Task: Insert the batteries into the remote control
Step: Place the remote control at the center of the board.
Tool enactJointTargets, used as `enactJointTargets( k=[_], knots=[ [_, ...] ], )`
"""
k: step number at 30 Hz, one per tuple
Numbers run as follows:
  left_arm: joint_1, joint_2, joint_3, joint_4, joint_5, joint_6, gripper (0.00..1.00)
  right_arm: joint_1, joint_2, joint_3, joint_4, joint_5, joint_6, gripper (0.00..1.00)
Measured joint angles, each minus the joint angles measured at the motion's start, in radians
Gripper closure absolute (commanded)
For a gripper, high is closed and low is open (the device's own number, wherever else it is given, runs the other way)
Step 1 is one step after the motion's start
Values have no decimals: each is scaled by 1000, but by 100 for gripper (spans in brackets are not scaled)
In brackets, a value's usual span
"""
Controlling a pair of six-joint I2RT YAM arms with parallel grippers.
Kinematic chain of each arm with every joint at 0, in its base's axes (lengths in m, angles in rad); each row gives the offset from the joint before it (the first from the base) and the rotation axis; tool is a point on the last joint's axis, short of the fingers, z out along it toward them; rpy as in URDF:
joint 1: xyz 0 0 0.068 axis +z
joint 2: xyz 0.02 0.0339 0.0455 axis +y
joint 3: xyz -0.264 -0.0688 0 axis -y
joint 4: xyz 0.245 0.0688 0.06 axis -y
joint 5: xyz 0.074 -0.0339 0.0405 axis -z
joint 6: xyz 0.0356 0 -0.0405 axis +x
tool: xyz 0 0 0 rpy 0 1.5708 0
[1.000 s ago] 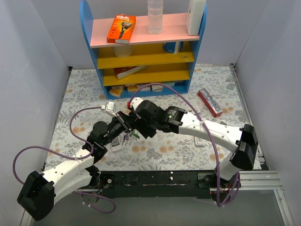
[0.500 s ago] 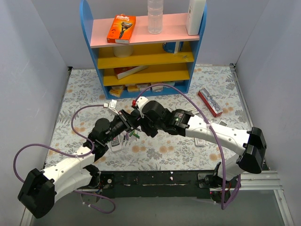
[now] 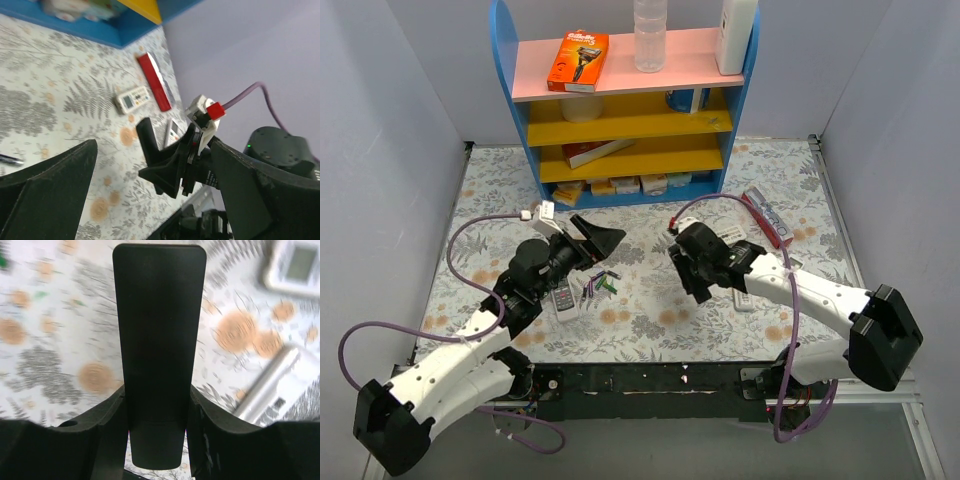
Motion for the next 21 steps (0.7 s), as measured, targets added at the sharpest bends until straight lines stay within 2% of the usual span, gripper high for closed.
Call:
enactJointTargets(
  k=[5,10,14,21],
  knots=[
    [0,-59,81,-216,-172,79,2,-161,-3,-151,-6,8,65,76],
    [0,-88,159,-373,-300,158,2,-228,29,-212,8,12,121,73],
    [0,-105,217,-459,-377,227,2,-246,86,-224,33,19,164,52],
    [0,-154,291,-549,-465,320,2,-253,84,-244,69,18,209,32]
  ],
)
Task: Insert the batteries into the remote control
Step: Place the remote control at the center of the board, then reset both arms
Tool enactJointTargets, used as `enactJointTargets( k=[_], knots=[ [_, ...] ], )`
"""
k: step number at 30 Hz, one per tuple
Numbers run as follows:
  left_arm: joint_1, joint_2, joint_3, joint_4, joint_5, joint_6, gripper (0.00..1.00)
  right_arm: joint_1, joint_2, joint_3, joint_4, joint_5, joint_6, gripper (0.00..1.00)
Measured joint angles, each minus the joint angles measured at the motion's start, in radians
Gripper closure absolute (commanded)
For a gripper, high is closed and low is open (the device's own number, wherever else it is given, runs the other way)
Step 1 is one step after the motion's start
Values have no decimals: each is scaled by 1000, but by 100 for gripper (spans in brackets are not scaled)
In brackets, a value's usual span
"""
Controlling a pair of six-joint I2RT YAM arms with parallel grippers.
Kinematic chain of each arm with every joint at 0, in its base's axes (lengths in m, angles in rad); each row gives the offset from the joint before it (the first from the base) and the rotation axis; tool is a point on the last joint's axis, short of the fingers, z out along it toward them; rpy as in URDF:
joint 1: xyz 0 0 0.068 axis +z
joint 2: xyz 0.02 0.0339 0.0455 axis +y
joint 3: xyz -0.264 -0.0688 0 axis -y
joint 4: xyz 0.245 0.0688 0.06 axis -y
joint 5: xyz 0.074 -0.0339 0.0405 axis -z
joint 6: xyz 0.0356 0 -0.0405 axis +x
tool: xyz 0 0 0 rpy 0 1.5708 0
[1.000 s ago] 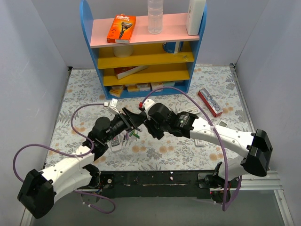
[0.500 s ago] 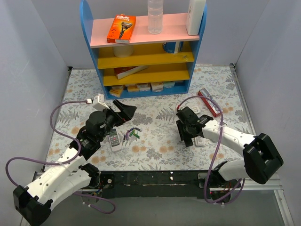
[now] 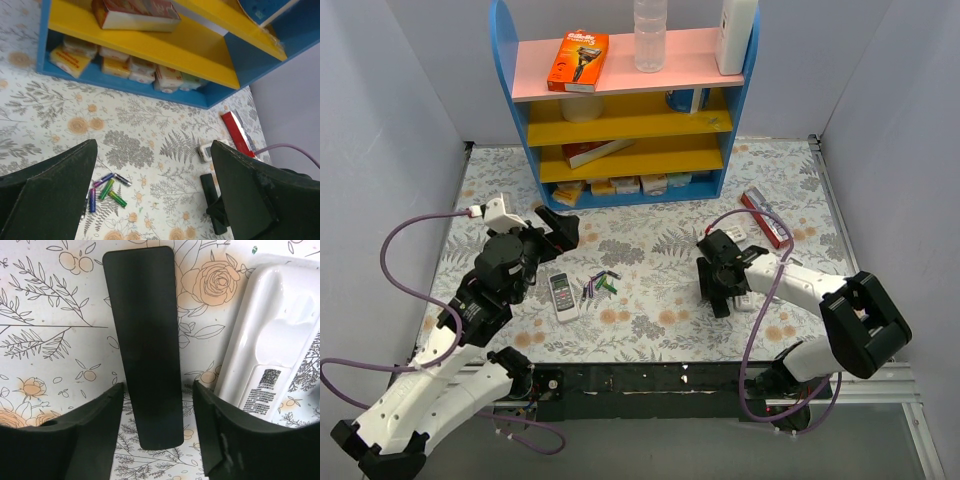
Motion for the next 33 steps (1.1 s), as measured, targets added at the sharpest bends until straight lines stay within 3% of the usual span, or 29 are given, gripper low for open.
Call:
enactJointTargets(
  k=[10,21,27,33],
  knots=[
    [0,-54,111,-59,-166,135,2,-1,-142,56,-56,39,-7,21],
    [0,-127,258,-5,-344,356,2,-8,-562,353,-23,349,-176,13],
    [0,-168,283,74,-383,453,2,-8,-766,349,34,458,-291,9],
    [0,-184,252,144,-416,473,2,-8,-1011,217,161,497,-350,9]
  ],
)
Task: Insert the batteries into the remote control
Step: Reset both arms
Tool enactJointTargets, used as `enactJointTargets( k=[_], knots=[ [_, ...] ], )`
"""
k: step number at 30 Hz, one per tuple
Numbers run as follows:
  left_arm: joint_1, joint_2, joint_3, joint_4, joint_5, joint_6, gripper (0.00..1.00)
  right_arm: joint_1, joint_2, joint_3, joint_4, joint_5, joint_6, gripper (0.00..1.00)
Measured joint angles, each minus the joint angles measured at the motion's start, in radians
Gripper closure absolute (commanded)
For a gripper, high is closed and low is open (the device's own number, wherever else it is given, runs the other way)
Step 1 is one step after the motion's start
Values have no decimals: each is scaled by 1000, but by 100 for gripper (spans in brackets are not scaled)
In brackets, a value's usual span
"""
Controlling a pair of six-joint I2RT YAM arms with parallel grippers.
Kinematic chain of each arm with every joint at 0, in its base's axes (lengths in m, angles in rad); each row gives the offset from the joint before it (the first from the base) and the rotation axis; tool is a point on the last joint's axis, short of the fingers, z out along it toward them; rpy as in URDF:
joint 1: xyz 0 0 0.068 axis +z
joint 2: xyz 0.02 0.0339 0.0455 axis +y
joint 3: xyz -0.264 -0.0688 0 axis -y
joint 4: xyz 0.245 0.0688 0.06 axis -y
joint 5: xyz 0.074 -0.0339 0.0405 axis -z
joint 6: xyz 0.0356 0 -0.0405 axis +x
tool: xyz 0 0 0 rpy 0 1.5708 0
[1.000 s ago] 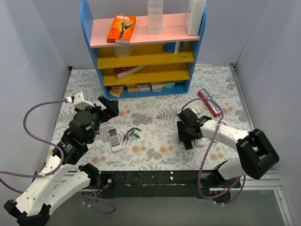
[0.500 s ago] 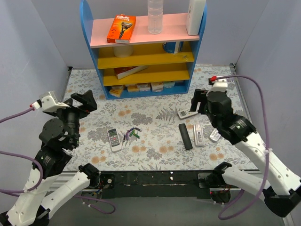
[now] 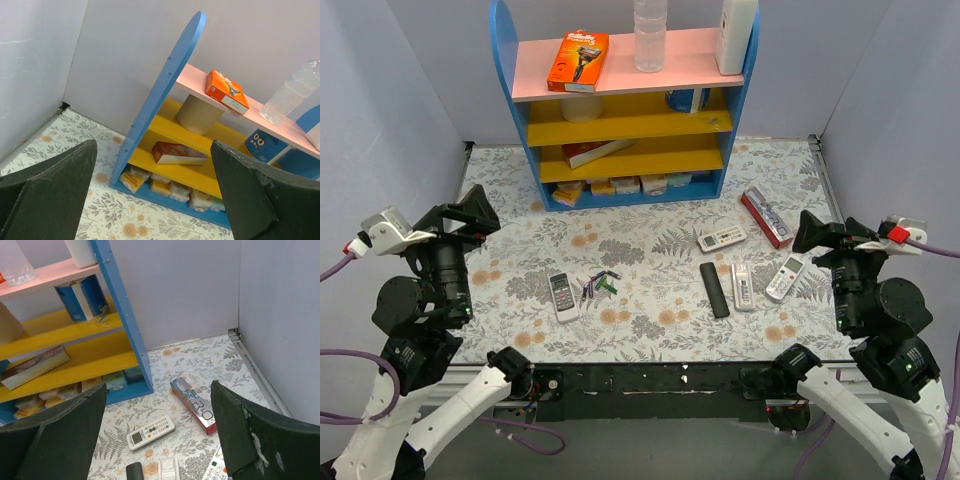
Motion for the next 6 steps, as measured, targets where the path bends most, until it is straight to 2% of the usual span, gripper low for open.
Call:
enactJointTargets(
  k=[6],
  knots=[
    [0,1,-51,45,-6,-11,2,0,-52,-21,13,6,-35,8]
  ],
)
